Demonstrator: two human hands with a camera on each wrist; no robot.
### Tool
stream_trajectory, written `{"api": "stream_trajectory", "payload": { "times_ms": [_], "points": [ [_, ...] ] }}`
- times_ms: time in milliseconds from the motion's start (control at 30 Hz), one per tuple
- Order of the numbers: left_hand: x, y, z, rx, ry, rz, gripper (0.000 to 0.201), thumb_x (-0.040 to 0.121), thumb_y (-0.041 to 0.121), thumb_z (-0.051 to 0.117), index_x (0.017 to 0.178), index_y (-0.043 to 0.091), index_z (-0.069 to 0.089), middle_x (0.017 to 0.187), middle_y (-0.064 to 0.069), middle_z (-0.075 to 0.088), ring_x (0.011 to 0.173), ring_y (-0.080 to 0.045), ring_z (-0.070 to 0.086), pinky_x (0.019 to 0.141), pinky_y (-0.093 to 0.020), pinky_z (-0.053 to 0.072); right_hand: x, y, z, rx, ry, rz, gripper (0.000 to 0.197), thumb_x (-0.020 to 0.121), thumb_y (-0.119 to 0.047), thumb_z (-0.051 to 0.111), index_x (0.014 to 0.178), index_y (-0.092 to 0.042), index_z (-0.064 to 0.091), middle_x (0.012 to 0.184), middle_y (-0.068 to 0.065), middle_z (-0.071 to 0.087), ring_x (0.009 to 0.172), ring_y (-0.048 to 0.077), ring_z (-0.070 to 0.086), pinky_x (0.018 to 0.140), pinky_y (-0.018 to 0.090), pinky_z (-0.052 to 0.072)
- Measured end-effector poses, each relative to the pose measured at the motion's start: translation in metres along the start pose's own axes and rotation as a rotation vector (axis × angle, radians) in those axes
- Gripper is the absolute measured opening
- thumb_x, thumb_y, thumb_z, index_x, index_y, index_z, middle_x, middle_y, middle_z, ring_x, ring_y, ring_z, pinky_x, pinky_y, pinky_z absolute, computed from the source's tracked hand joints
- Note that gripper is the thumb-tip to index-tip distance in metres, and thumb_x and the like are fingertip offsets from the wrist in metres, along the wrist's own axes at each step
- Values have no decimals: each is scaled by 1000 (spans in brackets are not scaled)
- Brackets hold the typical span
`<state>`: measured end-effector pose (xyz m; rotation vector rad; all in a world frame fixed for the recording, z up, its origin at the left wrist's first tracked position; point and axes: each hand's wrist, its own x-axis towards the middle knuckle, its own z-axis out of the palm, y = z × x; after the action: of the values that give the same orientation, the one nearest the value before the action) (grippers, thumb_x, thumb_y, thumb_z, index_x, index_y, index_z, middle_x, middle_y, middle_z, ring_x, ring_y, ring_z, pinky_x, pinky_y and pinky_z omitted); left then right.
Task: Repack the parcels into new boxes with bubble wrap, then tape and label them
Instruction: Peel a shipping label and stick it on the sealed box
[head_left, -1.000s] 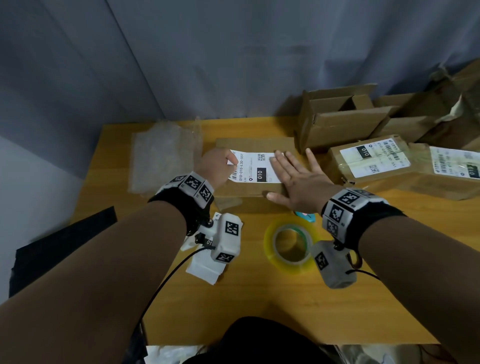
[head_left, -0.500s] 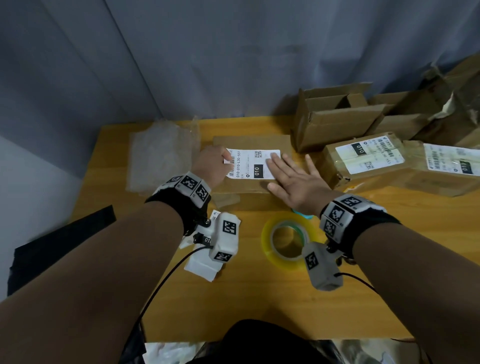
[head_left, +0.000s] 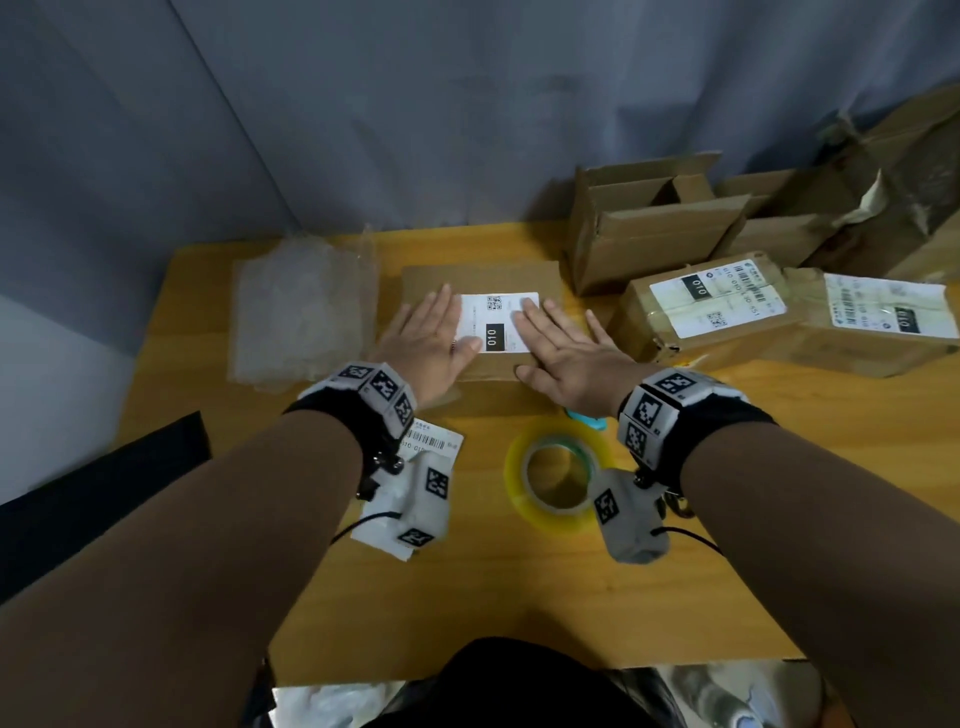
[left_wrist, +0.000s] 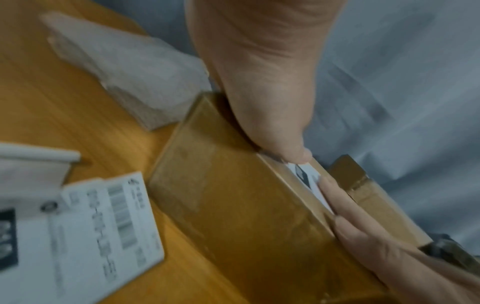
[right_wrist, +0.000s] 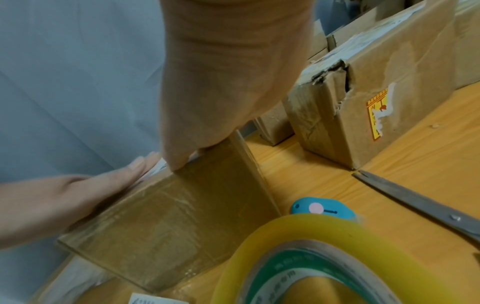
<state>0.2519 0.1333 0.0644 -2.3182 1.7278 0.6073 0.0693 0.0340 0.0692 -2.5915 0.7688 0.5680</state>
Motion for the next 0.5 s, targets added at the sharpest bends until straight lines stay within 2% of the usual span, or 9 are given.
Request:
{"api": "stream_trajectory", "payload": {
  "times_ms": [133,233,300,400,500],
  "points": [
    [-1,-3,-10,38,-10,-65,72,95,57,2,150,11,-11,157,-4,-19,145,-16,-16,119,-39,-8,-1,1,1,-4,-3,9,67,99,-54,17,150,-28,-17,156,-11,-25,143,10,-22,117,47,-11],
    [0,24,-3,65,67,50,67,96,54,0,150,16,-10,157,0,-19,144,-14,-17,118,-37,-10,-2,0,2,3,-8,5,66,99,-53,17,150,-29,-18,155,-11,-27,143,9,-24,117,47,-11],
    [0,37,8,23,55,100,63,97,52,1,150,21,-11,157,5,-20,144,-10,-18,117,-33,-12,-3,0,2,5,-21,10,66,99,-53,17,149,-29,-18,155,-12,-28,142,8,-25,117,47,-11],
    [1,25,12,-32,50,66,63,97,52,0,150,19,-12,157,4,-19,144,-11,-17,118,-33,-10,-2,-1,1,3,-24,19,66,99,-53,17,150,-28,-17,155,-11,-27,143,8,-24,117,48,-11],
    [-4,1,4,12,66,-5,67,98,53,3,150,14,-11,158,-1,-16,145,-14,-12,118,-35,-7,-3,-4,-4,10,-10,33,65,99,-53,17,151,-27,-12,158,-10,-20,145,10,-18,117,49,-11]
  ]
}}
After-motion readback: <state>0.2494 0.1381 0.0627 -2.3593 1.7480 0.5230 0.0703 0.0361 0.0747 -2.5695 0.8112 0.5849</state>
